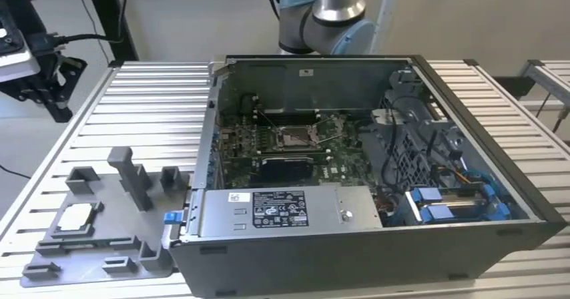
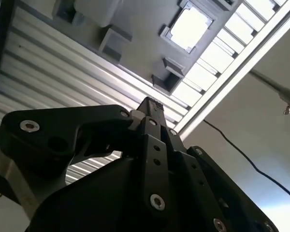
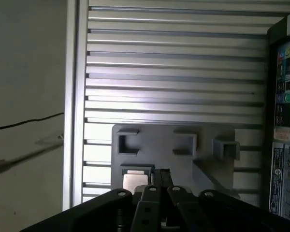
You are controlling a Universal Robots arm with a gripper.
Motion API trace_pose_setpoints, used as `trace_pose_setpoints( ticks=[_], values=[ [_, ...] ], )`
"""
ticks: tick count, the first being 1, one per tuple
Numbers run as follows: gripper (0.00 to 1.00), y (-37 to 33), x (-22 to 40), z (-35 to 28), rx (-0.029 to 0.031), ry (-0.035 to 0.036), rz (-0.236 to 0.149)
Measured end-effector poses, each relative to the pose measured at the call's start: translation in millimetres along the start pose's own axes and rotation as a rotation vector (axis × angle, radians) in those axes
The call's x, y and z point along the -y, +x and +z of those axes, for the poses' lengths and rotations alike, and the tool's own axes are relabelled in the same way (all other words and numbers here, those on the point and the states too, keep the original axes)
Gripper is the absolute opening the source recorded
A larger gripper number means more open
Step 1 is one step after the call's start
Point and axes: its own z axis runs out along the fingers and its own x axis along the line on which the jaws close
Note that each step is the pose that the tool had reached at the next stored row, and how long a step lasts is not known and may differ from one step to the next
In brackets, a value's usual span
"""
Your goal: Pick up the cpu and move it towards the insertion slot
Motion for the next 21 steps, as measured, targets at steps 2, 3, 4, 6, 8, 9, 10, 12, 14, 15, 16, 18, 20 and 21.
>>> trace_pose_setpoints(
  ticks=[2,3,4,6,8,9,10,12,14,15,16,18,20,21],
  values=[
    [0.0,4.7,7.3,-0.2,0.0001,0.0,0.0],
    [0.0,6.3,10.8,-0.3,0.0,0.0,0.0],
    [0.0,7.6,14.5,-0.4,0.0,0.0,0.0],
    [0.0,9.5,21.1,-0.5,0.0,0.0,0.0],
    [0.0,10.4,25.6,-0.6,0.0,0.0,0.0],
    [0.0,10.7,26.1,-0.7,-0.0001,0.0001,0.0],
    [0.0,10.7,26.0,-0.7,0.0,0.0,0.0],
    [0.0,10.7,26.0,-0.7,0.0,0.0,0.0],
    [0.0,10.7,26.1,-0.6,0.0,0.0,0.0],
    [0.0,10.7,26.1,-0.6,0.0,0.0,-0.001],
    [0.0,10.7,26.1,-0.6,0.0,0.0,-0.001],
    [0.0,10.8,26.1,-0.6,0.0,0.0,-0.001],
    [0.0,10.8,26.1,-0.6,0.0,0.0,-0.001],
    [0.0,10.8,26.1,-0.6,0.0,0.0,-0.001]
  ],
)
